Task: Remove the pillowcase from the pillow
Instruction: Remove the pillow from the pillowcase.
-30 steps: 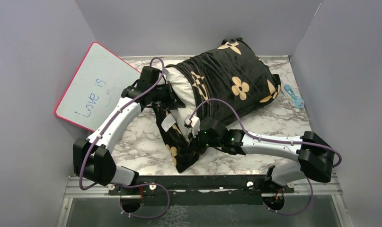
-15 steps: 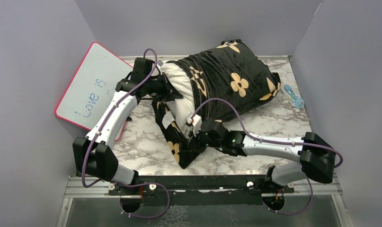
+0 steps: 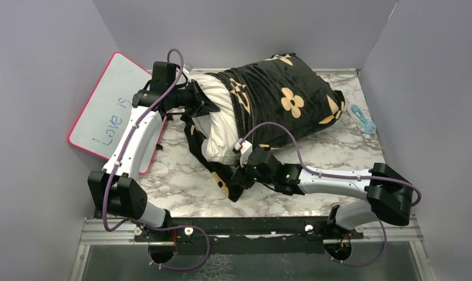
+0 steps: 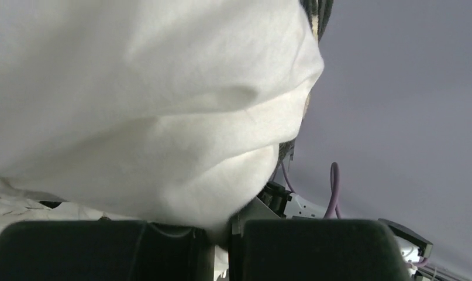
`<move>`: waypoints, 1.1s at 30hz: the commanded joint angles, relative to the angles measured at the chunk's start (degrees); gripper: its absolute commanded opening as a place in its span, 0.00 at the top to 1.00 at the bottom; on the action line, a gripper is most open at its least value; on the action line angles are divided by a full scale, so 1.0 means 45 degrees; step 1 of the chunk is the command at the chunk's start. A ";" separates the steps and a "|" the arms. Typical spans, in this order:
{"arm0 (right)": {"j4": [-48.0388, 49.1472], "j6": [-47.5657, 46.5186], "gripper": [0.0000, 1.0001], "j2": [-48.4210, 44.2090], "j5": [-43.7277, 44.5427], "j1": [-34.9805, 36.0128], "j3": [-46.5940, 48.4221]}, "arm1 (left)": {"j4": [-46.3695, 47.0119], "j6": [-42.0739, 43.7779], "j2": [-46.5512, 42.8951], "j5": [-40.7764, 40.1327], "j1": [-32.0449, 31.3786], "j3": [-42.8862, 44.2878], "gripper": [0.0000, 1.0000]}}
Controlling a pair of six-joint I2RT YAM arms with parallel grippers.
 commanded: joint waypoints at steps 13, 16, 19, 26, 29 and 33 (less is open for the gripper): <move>-0.2857 0.2950 0.75 -0.1041 -0.0404 0.0964 0.0551 | 0.1024 0.1799 -0.7490 -0.5548 0.0754 -0.6857 0.01; -0.3366 0.2889 0.65 -0.1867 -0.0156 0.0977 0.0537 | 0.0871 0.0697 -0.9137 -0.5058 0.0743 -0.8248 0.01; -0.4211 0.2827 0.52 -0.3106 0.0394 0.0967 0.0522 | 0.1120 -0.0217 -1.0518 -0.3803 0.0757 -0.9366 0.01; -0.5639 0.3366 0.33 -0.6363 0.3256 0.0969 0.0384 | 0.3662 -0.1596 -1.1153 0.0196 0.0739 -1.2268 0.01; -0.7404 0.5839 0.24 -0.7052 0.6290 0.0963 0.0217 | 0.4315 -0.1602 -1.0895 0.0512 0.0695 -1.2456 0.01; -0.8186 0.8110 0.21 -0.7351 0.6961 0.0962 -0.0414 | 0.5001 -0.1525 -1.0141 0.0301 0.0075 -1.2415 0.01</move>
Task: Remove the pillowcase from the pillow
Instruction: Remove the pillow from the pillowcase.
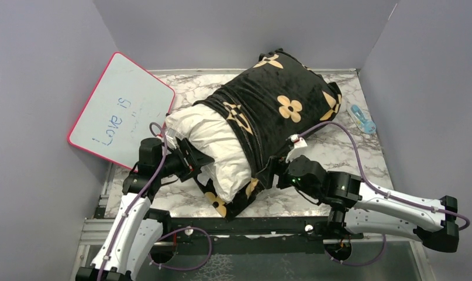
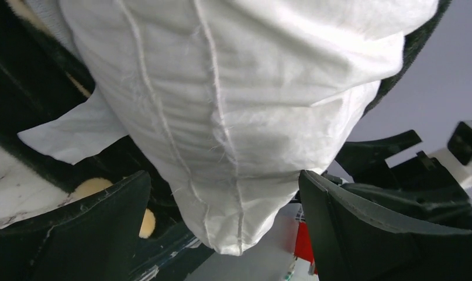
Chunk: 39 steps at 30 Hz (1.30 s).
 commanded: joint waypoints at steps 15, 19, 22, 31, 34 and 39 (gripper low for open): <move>0.4916 0.2643 0.61 0.1084 -0.5920 -0.4368 -0.3510 | 0.4207 -0.1466 0.2163 -0.2651 -0.4516 0.0264 0.74; 0.3429 0.1713 0.95 0.1145 -0.5284 -0.5021 -0.2827 | 0.3471 -0.1362 0.1638 -0.2951 -0.4506 0.0300 1.00; 0.1786 0.0587 0.99 0.1107 -0.3833 -0.6063 -0.2177 | 0.1761 -0.0760 0.1229 -0.3942 -0.4489 0.1229 1.00; 0.2386 -0.2566 0.72 0.1852 -1.3253 -1.0665 -0.2600 | -0.1230 0.0483 0.1351 -0.5352 -0.4367 0.3622 1.00; 0.1913 -0.2291 0.40 0.1290 -1.2519 -1.0677 -0.2238 | -0.1026 0.0416 0.1518 -0.4851 -0.4358 0.3140 1.00; 0.0981 -0.1302 0.22 0.0920 -0.8857 -1.0766 -0.1711 | -0.1007 0.0224 0.0988 -0.5149 -0.4367 0.2700 1.00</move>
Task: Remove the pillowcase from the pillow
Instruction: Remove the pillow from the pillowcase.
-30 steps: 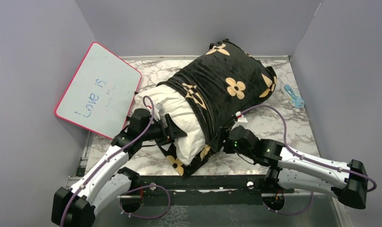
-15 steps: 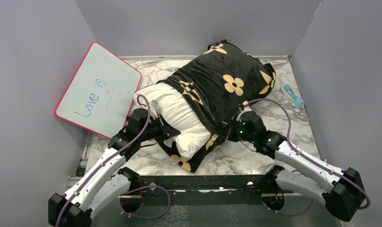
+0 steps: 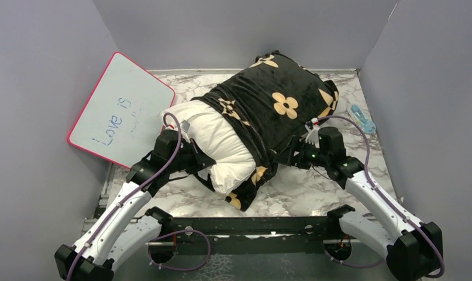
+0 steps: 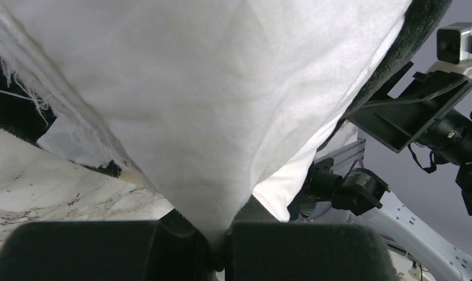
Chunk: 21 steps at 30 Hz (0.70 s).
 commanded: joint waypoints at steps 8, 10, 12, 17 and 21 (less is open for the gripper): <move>0.3346 0.3101 0.27 0.2210 0.0310 -0.0422 -0.0105 | 0.0188 -0.0087 -0.0997 -0.0007 0.0053 -0.0610 1.00; 0.4736 0.3742 0.34 0.2888 -0.0197 -0.0432 -0.0239 | 0.0188 -0.0104 -0.1137 -0.0047 0.0053 -0.0677 1.00; 0.5922 0.4344 0.43 0.3532 -0.0511 -0.0485 -0.0287 | 0.0179 -0.0111 -0.1119 0.0013 0.0053 -0.0685 1.00; 0.5838 0.4136 0.93 0.4260 0.0074 -0.0867 0.0486 | 0.0116 -0.0110 -0.1182 -0.0033 0.0053 -0.0559 1.00; 0.3852 0.2684 1.00 0.3855 0.1710 -0.2771 0.1422 | -0.0730 0.0191 -0.1297 -0.0680 0.0053 -0.0106 1.00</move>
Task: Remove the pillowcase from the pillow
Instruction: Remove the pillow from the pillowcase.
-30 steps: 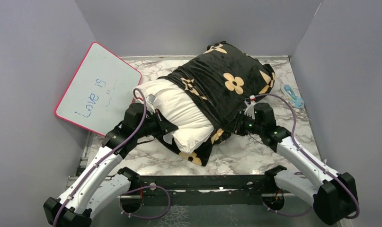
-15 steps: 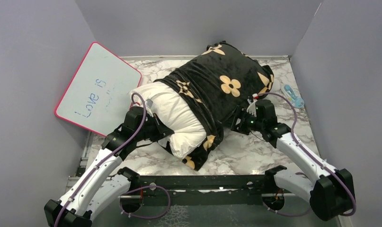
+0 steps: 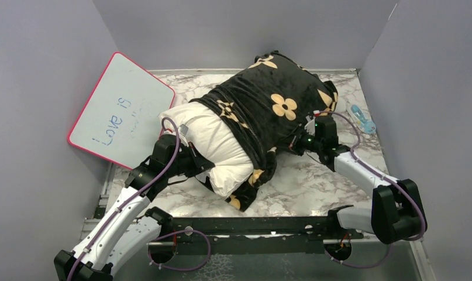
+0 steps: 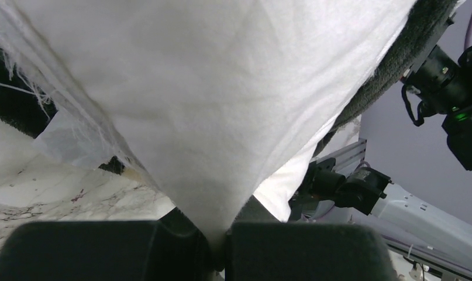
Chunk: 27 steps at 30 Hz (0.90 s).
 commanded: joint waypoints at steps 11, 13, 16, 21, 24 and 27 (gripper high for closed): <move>-0.1583 -0.2899 0.97 0.0084 -0.4095 -0.5938 0.2546 | -0.2239 0.0712 -0.0848 -0.1384 0.0040 0.1007 1.00; -0.1847 -0.3098 0.83 -0.0655 -0.4289 -0.5935 0.2140 | -0.2053 0.0767 -0.0637 -0.1073 0.0038 0.0931 1.00; -0.2735 -0.3472 0.52 -0.1789 -0.4217 -0.5936 0.1688 | -0.1774 0.0769 -0.0546 -0.0938 0.0039 0.0886 1.00; -0.3060 -0.2913 0.40 -0.3337 -0.5652 -0.5739 -0.0037 | -0.1135 0.0767 -0.0243 -0.0642 0.0039 0.0831 1.00; -0.2336 -0.1872 0.29 -0.4358 -0.6182 -0.5114 -0.1394 | -0.0850 0.0735 -0.0071 -0.0377 0.0038 0.0742 1.00; -0.1256 -0.0778 0.24 -0.4834 -0.5864 -0.3515 -0.2505 | -0.0591 0.0692 -0.0051 -0.0257 0.0038 0.0655 1.00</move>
